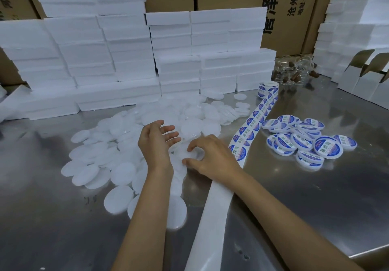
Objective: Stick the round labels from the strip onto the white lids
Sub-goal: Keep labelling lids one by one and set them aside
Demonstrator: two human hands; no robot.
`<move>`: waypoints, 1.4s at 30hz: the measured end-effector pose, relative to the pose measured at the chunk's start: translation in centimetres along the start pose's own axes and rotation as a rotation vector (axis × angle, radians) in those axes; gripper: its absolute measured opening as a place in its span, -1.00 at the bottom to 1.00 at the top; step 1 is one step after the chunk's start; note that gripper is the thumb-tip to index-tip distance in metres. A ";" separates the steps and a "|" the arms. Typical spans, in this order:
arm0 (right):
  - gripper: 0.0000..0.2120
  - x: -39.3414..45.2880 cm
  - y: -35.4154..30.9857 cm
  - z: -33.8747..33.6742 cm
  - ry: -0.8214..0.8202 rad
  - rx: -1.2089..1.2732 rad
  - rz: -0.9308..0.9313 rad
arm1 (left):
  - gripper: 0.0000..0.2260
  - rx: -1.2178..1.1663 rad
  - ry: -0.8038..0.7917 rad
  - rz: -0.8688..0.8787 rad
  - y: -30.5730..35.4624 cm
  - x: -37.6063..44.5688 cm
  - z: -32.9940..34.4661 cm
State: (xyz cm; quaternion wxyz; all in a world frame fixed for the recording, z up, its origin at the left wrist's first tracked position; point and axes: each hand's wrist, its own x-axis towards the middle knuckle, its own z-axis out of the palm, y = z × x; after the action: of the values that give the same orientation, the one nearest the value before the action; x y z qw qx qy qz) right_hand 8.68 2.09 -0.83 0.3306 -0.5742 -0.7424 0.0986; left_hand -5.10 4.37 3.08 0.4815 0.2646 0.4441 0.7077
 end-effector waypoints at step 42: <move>-0.86 -5.7 3.7 -4.6 0.095 -0.019 0.104 | -0.73 0.425 -0.652 -0.145 -3.4 -3.7 2.4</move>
State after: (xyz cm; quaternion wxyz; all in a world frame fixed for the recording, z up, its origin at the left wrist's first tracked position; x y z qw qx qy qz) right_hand 15.07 -3.01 -1.46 0.3546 -0.6191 -0.6960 0.0810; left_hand -0.18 2.31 1.35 0.5807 0.5373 0.4220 0.4428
